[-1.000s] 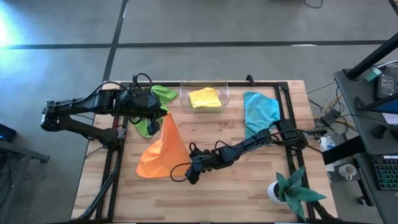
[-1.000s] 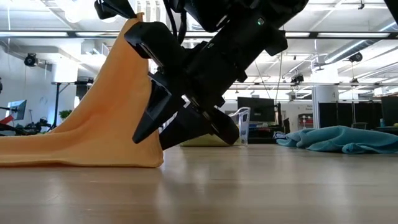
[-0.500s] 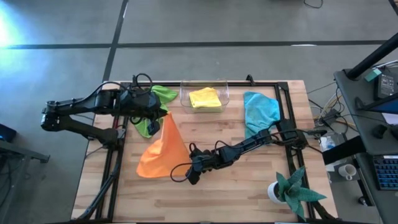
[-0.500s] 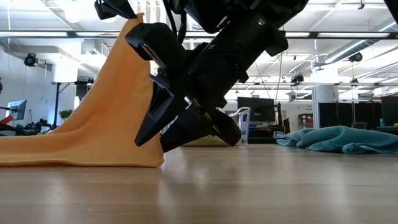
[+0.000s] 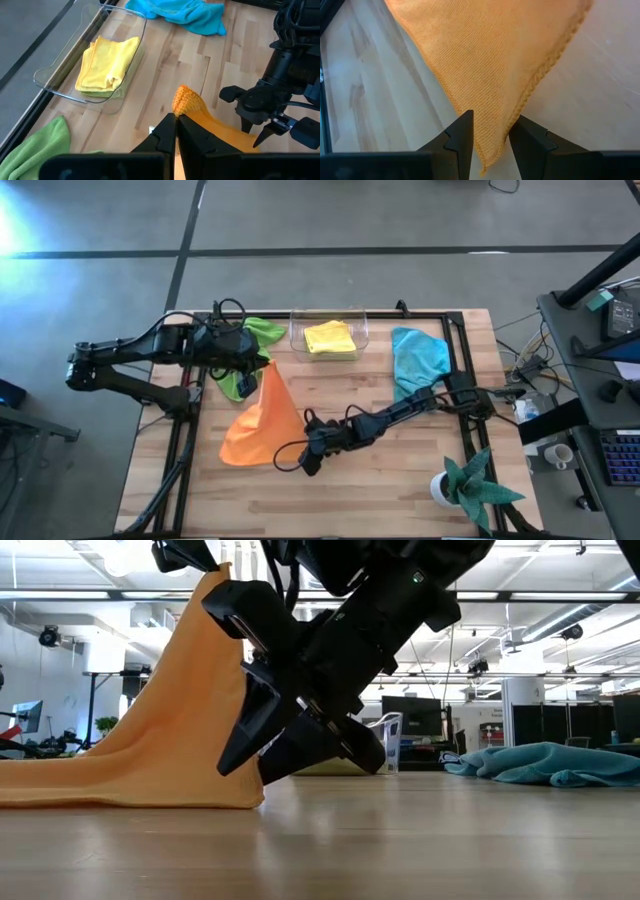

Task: Fold microfiber towels
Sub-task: Fold the orange microfiber towel into the transparent bin

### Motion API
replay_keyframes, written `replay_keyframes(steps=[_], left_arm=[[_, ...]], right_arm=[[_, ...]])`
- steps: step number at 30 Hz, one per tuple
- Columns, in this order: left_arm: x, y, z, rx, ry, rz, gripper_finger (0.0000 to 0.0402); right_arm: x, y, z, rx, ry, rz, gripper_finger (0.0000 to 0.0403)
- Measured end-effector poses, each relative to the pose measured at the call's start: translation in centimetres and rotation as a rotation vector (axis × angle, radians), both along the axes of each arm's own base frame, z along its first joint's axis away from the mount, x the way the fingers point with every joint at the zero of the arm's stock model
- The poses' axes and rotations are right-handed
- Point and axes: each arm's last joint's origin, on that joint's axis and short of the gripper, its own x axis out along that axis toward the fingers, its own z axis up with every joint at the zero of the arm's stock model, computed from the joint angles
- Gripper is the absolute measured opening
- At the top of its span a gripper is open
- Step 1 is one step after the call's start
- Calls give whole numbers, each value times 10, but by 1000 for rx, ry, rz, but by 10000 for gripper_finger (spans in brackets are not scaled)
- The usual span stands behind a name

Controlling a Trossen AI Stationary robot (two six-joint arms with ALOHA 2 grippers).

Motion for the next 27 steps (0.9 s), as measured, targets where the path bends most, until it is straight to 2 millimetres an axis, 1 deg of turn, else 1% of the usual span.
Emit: replay_keyframes(steps=[2,4,8,10,15,18,21,27], left_arm=[[0,0,0,0,0,0,0],[0,0,0,0,0,0,0],[0,0,0,0,0,0,0],[0,0,0,0,0,0,0],[0,0,0,-1,0,0,0],[0,0,0,-1,3,0,0],[-1,0,0,-5,5,-5,0],[-2,-2,0,-39,-2,-32,0]], right_arm=[[1,-2,0,3,0,-3,112],[1,-4,0,8,2,-2,98],[1,-5,0,7,3,6,39],[1,-5,0,6,3,6,17],[1,-5,-1,3,12,7,11],[-3,-6,2,-16,56,16,9],[-10,-8,14,-51,109,42,9],[-22,-12,55,-98,152,87,9]])
